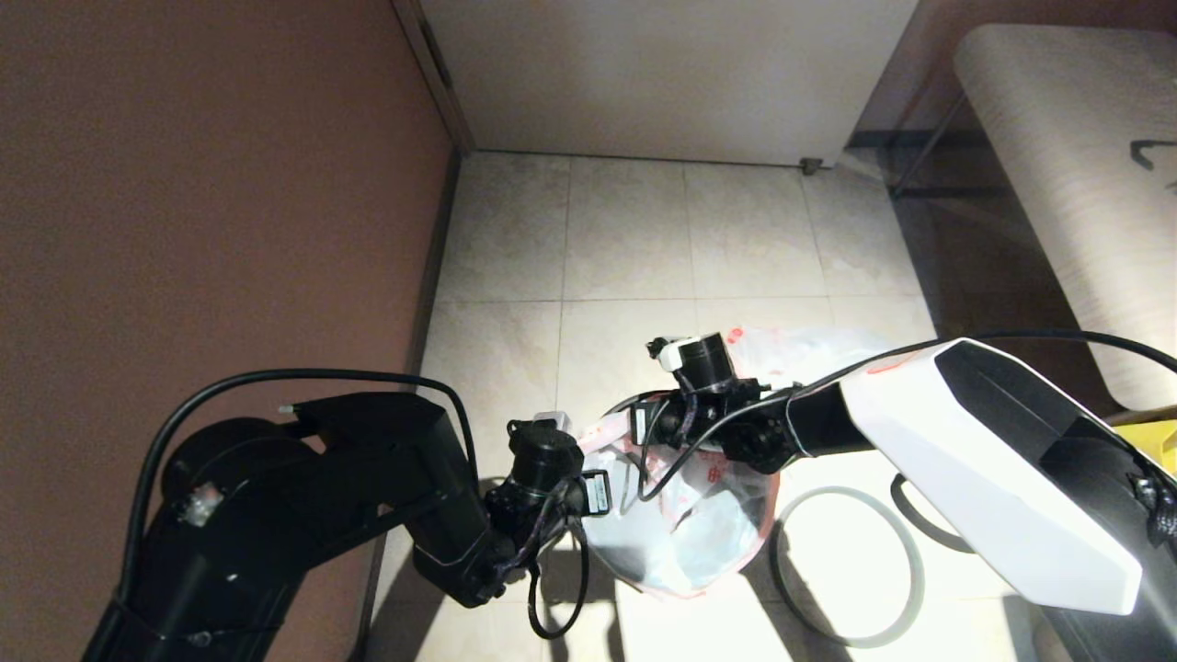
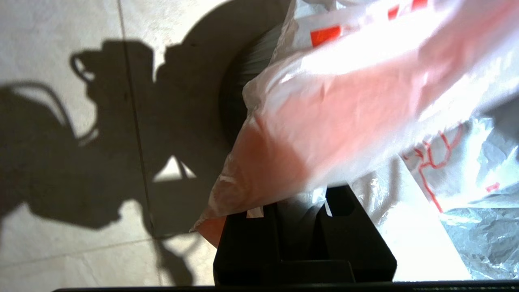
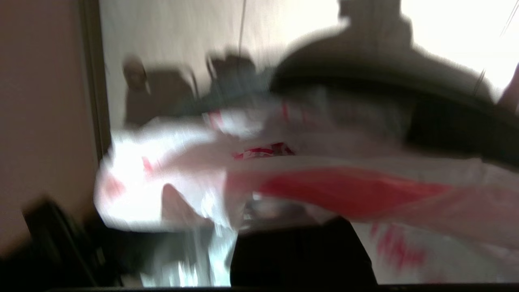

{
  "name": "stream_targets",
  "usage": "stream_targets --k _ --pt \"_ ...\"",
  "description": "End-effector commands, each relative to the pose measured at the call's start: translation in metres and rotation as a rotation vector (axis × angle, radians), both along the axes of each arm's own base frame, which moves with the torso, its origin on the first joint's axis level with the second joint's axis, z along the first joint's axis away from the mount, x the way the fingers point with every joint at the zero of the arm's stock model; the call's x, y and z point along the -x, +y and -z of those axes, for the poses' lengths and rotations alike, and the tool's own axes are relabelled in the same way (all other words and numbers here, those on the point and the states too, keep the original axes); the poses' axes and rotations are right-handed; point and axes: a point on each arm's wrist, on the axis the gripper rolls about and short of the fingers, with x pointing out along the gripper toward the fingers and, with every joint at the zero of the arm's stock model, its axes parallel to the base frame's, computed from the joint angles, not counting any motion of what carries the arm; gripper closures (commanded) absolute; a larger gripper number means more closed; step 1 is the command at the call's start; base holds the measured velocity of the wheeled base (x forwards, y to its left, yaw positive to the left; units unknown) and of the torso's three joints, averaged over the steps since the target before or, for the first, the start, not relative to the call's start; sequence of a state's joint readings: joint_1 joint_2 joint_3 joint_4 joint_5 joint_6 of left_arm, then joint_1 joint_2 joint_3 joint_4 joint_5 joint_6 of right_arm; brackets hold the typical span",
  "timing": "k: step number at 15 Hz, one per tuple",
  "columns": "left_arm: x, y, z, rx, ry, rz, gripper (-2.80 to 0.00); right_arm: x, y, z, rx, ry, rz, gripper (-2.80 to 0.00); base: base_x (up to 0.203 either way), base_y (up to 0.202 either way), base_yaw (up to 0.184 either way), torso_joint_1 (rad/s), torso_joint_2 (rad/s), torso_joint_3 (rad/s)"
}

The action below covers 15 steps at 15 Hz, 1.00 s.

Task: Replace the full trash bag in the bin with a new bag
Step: Put the new garbage bag on the trash can

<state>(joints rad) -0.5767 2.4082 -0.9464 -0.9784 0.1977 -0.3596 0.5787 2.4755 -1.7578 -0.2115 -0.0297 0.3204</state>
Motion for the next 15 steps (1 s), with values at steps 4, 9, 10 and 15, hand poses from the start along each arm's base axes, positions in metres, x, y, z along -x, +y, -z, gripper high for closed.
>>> stream_targets --k 4,9,10,15 --pt "0.006 -0.005 0.017 -0.068 -0.035 0.041 0.00 0.002 -0.006 -0.034 -0.106 -0.040 0.064 0.00 0.000 0.000 0.000 0.000 0.00 0.000" --pt "0.007 -0.005 0.020 -0.079 -0.032 0.044 0.00 0.007 -0.016 -0.058 -0.146 -0.060 0.085 0.00 0.000 0.000 0.000 0.000 0.00 0.000" --pt "0.007 -0.005 0.019 -0.079 -0.034 0.042 0.00 0.006 -0.016 -0.056 -0.144 -0.057 0.087 0.00 0.000 0.000 0.000 0.000 0.00 0.000" --pt "0.004 -0.004 0.018 -0.077 -0.061 0.005 0.00 -0.020 -0.034 -0.027 -0.120 -0.034 0.146 0.00 0.000 0.000 0.000 0.000 0.00 0.000"
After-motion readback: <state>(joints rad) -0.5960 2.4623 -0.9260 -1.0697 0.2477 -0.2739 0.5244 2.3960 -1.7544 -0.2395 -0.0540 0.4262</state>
